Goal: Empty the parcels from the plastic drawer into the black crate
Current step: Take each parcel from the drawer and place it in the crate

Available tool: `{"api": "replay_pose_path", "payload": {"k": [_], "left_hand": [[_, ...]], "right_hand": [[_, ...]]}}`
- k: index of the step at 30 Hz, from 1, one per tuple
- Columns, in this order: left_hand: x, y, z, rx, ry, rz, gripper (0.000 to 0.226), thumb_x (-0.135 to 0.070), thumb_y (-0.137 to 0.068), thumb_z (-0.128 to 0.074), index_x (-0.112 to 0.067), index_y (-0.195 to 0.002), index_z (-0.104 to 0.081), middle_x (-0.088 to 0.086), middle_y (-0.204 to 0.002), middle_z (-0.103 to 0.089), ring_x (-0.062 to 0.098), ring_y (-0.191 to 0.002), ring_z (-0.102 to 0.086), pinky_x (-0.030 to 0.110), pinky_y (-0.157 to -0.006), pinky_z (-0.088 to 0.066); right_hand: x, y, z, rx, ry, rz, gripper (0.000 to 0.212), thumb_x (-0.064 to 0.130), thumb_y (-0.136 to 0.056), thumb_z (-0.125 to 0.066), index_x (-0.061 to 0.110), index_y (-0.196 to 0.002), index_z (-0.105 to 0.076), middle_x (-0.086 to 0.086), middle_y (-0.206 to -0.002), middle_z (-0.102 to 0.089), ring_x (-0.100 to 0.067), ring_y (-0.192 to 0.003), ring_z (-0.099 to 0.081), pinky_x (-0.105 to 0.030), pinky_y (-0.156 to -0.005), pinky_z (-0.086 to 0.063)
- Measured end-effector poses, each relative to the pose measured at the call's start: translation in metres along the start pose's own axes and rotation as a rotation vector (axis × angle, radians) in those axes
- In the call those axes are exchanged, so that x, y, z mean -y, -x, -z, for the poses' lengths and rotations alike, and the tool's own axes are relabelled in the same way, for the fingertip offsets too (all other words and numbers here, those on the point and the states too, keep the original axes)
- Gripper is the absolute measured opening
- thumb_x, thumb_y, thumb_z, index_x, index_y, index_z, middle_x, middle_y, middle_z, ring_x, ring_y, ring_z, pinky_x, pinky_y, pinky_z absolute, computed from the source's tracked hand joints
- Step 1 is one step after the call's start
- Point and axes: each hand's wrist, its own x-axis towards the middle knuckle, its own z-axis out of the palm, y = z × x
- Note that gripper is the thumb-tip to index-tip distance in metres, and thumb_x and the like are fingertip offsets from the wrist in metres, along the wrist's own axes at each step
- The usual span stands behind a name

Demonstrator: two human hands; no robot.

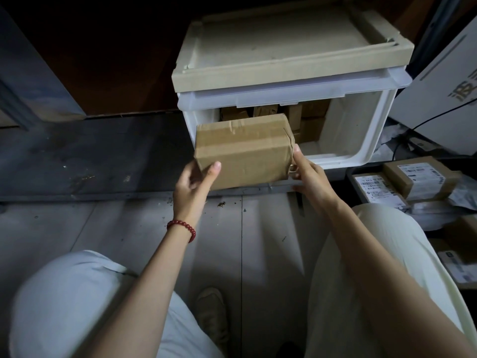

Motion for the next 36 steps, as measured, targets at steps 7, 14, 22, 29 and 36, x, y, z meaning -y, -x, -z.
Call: {"api": "replay_pose_path", "payload": {"k": [7,14,22,29,36], "left_hand": [[0.003,-0.005,0.0,-0.006,0.037,0.069,0.049,-0.071,-0.065,-0.06,-0.042,-0.104,-0.062,-0.017,-0.106,-0.065,0.004,-0.102,-0.061,0.031,-0.084,-0.052],[0.006,-0.003,-0.006,0.093,0.046,0.063,0.047,-0.059,-0.074,-0.06,-0.037,-0.115,-0.057,-0.023,-0.106,-0.063,-0.009,-0.097,-0.06,0.031,-0.089,-0.054],[-0.016,0.003,-0.035,0.274,0.18,0.053,0.072,-0.043,-0.07,-0.071,-0.028,-0.134,-0.04,-0.003,-0.124,-0.058,0.012,-0.111,-0.061,0.032,-0.082,-0.057],[-0.049,0.021,-0.103,0.399,0.13,-0.034,0.073,-0.048,-0.067,-0.076,-0.039,-0.131,-0.041,-0.019,-0.116,-0.063,0.002,-0.107,-0.062,0.037,-0.097,-0.05],[-0.093,0.046,-0.2,0.602,-0.021,-0.132,0.093,-0.066,-0.057,-0.072,-0.039,-0.137,-0.033,-0.009,-0.128,-0.055,0.011,-0.117,-0.054,0.038,-0.099,-0.048]], "right_hand": [[0.004,0.005,-0.005,0.172,-0.054,0.023,0.081,0.079,-0.078,-0.04,0.02,-0.134,-0.053,-0.002,-0.137,-0.054,-0.012,-0.125,-0.051,-0.04,-0.104,-0.04],[0.003,0.003,-0.005,0.069,-0.121,-0.009,0.052,0.075,-0.087,-0.035,0.042,-0.127,-0.043,0.006,-0.124,-0.056,-0.009,-0.098,-0.059,-0.026,-0.063,-0.051],[0.022,0.01,0.021,-0.04,-0.21,0.049,0.056,0.065,-0.091,-0.037,0.034,-0.136,-0.047,0.003,-0.135,-0.057,-0.017,-0.125,-0.053,-0.049,-0.107,-0.039],[0.047,0.042,0.089,-0.202,-0.273,0.108,0.041,0.057,-0.098,-0.033,0.033,-0.113,-0.063,-0.002,-0.115,-0.068,-0.019,-0.11,-0.062,-0.04,-0.094,-0.048],[0.049,0.087,0.188,-0.502,-0.345,0.11,0.042,0.06,-0.095,-0.039,0.029,-0.114,-0.059,-0.002,-0.103,-0.066,-0.014,-0.086,-0.065,-0.031,-0.066,-0.055]]}}
